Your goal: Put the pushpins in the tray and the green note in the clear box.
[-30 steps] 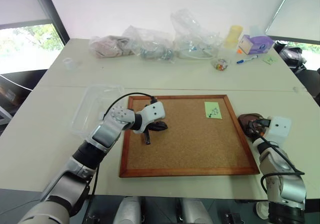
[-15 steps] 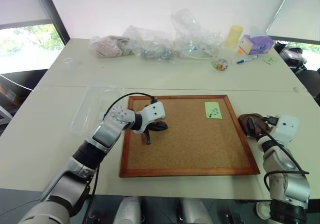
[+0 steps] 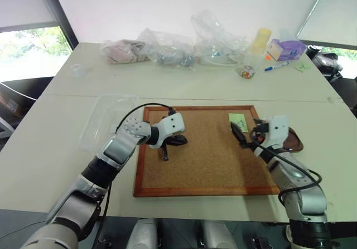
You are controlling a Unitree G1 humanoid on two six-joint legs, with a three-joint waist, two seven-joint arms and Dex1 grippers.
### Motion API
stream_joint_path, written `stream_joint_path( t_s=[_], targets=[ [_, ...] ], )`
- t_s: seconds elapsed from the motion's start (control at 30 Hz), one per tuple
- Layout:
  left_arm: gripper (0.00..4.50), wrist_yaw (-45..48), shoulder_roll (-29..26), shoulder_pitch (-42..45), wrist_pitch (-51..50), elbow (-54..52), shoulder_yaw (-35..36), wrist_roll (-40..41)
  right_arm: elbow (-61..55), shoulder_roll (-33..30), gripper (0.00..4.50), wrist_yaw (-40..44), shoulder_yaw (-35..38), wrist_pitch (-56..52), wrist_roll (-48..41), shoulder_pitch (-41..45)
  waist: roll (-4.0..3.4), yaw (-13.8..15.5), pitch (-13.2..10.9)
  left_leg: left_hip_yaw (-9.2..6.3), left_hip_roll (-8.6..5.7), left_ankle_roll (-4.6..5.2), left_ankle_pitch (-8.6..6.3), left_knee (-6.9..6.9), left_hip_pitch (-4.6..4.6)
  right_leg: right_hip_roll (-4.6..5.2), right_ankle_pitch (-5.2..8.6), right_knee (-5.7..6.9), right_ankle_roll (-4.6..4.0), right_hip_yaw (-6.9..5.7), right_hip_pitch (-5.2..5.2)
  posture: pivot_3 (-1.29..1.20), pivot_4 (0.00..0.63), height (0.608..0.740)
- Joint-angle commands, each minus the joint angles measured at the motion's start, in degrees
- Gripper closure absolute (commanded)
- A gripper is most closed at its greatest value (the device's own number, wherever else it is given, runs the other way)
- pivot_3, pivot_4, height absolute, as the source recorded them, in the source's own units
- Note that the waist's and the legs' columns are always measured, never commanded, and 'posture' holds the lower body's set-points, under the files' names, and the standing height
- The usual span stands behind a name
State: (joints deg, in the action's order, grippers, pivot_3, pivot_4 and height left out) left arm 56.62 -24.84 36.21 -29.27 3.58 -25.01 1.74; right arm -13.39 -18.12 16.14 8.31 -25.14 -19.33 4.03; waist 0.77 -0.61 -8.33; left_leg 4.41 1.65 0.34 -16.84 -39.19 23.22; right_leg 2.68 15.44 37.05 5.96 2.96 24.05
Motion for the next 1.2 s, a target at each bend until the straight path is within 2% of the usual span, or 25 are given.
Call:
stream_joint_path(
  t_s=[0.03, 0.3, 0.4, 0.63, 0.67, 1.0, 1.2],
  targets=[
    [4.50, -0.9, -0.4, -0.8, -0.8, 1.5, -0.8, -1.8, 1.3, 1.3, 0.02, 0.5, -0.6, 1.6, 0.2, 1.1, 0.00, 0.0, 0.0, 0.00, 0.00, 0.00, 0.00, 0.00, 0.00, 0.00, 0.00, 0.00, 0.00, 0.00, 0.00, 0.00, 0.150, 0.737],
    [4.50, -1.1, -0.5, -1.0, -1.1, 1.2, -0.7, -1.7, 4.1, 1.9, 0.02, 1.4, -1.0, 3.0, 1.1, 1.9, 0.00, 0.0, 0.0, -0.01, 0.00, 0.00, 0.00, 0.00, 0.00, 0.00, -0.01, 0.01, 0.01, -0.01, 0.00, 0.00, 0.150, 0.737],
    [4.50, -1.1, -0.6, -1.2, -1.1, 1.0, -0.8, -1.7, 4.5, 2.0, 0.70, 1.5, -1.2, 3.2, 1.2, 2.0, 0.00, 0.0, 0.0, 0.01, 0.00, 0.00, 0.00, 0.00, 0.00, 0.00, 0.00, 0.00, 0.01, 0.00, 0.00, 0.00, 0.150, 0.737],
    [4.50, -1.0, -0.7, -1.2, -1.0, 0.8, -0.8, -1.7, 4.4, 2.5, 4.17, 1.6, -1.7, 2.6, 1.4, 1.6, 0.00, -0.1, 0.0, 0.00, 0.00, 0.00, 0.00, 0.00, 0.00, 0.00, -0.01, 0.00, 0.01, 0.00, 0.00, 0.00, 0.150, 0.737],
    [4.50, -1.0, -0.7, -1.2, -1.0, 0.9, -0.8, -1.7, 4.3, 2.5, 4.48, 1.5, -1.6, 2.5, 1.4, 1.5, 0.00, -0.1, 0.0, 0.00, 0.01, 0.00, 0.00, 0.00, 0.00, 0.00, -0.01, 0.00, 0.01, 0.00, 0.00, 0.00, 0.150, 0.737],
    [4.50, -0.6, -1.4, -1.0, -0.8, 1.0, -0.7, -1.8, 2.7, 2.1, 4.48, 1.1, -1.2, 3.5, 2.7, 0.2, 0.00, -0.1, 0.0, 0.00, 0.02, 0.00, 0.00, 0.00, -0.01, -0.02, -0.01, 0.02, 0.02, -0.01, 0.00, 0.00, 0.150, 0.737],
    [4.50, -0.1, -1.8, -1.4, -0.9, 1.3, -1.1, -2.0, -0.4, 2.9, 4.48, -0.2, 1.6, 10.9, 3.2, 0.8, -0.02, -0.1, 0.0, 0.01, 0.02, 0.00, 0.00, 0.01, 0.06, -0.02, -0.04, 0.02, 0.08, -0.01, 0.09, 0.00, 0.150, 0.737]
  ],
)
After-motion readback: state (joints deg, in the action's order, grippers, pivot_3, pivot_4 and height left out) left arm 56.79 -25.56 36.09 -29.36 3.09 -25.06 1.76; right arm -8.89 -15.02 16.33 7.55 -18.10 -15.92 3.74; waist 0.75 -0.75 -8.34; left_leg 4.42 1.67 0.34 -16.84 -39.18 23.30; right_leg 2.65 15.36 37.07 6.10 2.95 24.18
